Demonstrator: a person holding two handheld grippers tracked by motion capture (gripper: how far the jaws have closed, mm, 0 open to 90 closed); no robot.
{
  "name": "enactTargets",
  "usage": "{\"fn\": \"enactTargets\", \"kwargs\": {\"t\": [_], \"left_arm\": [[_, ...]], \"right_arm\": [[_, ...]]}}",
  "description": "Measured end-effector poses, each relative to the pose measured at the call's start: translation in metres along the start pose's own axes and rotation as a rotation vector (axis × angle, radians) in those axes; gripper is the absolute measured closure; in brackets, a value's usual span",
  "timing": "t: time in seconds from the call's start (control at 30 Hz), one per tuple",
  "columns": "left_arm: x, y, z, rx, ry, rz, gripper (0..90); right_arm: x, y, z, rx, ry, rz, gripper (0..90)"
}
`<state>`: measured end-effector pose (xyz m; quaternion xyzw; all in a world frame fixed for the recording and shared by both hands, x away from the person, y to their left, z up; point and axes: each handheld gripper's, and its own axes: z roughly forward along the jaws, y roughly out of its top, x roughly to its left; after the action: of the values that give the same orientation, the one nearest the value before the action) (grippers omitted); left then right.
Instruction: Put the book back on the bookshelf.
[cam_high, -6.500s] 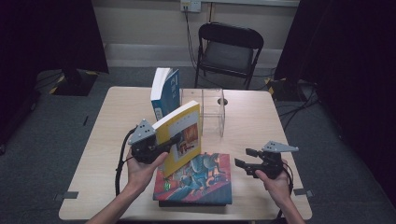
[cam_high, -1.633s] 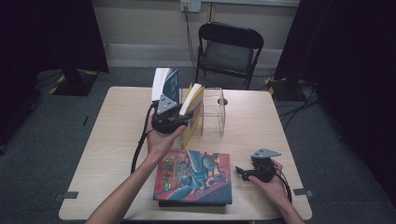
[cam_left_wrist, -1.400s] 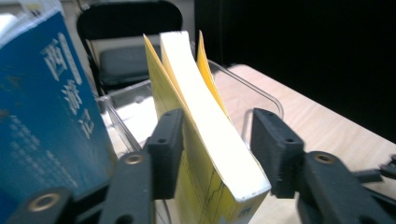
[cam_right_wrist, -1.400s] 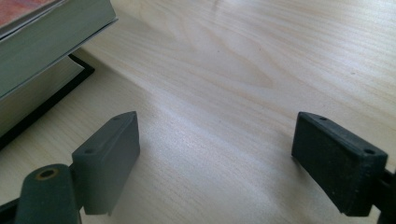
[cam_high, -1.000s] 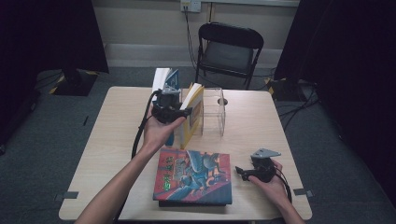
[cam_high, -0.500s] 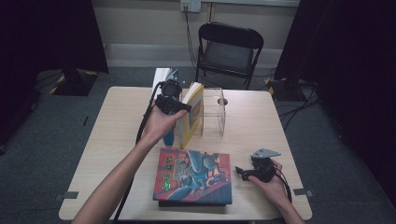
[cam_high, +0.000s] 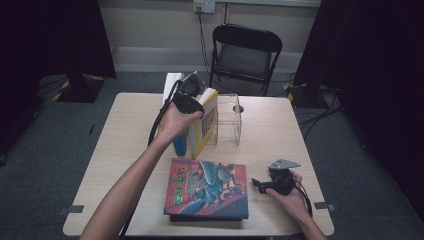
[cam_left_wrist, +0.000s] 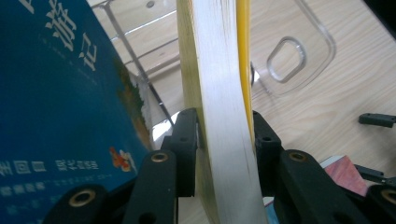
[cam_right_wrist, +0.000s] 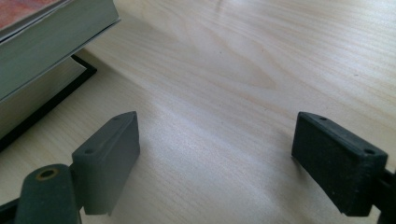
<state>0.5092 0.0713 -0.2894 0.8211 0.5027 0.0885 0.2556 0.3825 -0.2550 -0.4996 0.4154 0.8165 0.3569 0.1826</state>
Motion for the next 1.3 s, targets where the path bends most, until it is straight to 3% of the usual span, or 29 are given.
{"fn": "enactTargets", "kwargs": {"t": [0.1, 0.13, 0.27, 0.47, 0.73, 0.9, 1.0, 1.17, 1.3], "left_arm": [[0.002, 0.007, 0.003, 0.050, 0.009, -0.024, 68.1], [0.002, 0.009, 0.004, 0.066, 0.027, -0.010, 66.8], [0.001, 0.014, 0.014, 0.114, 0.047, -0.029, 64.5], [0.002, 0.018, 0.024, 0.143, 0.039, -0.068, 65.5], [0.003, 0.022, 0.031, 0.155, 0.027, -0.073, 59.4], [-0.001, 0.021, 0.032, 0.164, 0.059, -0.053, 60.8], [-0.001, 0.021, 0.032, 0.154, 0.061, -0.057, 69.6], [-0.003, 0.022, 0.029, 0.167, 0.062, -0.031, 74.0], [0.001, 0.024, 0.028, 0.161, 0.050, -0.063, 75.5]], "right_arm": [[0.000, 0.000, 0.000, 0.000, 0.001, 0.000, 14.9], [0.000, 0.000, 0.000, 0.000, 0.001, -0.001, 14.8], [0.000, 0.000, 0.000, 0.000, 0.001, -0.002, 14.9], [0.000, 0.000, 0.000, -0.001, 0.004, -0.009, 14.8], [0.000, 0.000, 0.000, -0.001, 0.006, -0.010, 14.9], [0.000, 0.000, 0.000, -0.001, 0.007, -0.010, 14.9], [0.000, 0.000, 0.000, -0.001, 0.007, -0.010, 14.9], [0.000, 0.000, 0.000, -0.002, 0.008, -0.011, 14.9], [0.000, 0.000, 0.000, -0.002, 0.008, -0.011, 14.8]]}}
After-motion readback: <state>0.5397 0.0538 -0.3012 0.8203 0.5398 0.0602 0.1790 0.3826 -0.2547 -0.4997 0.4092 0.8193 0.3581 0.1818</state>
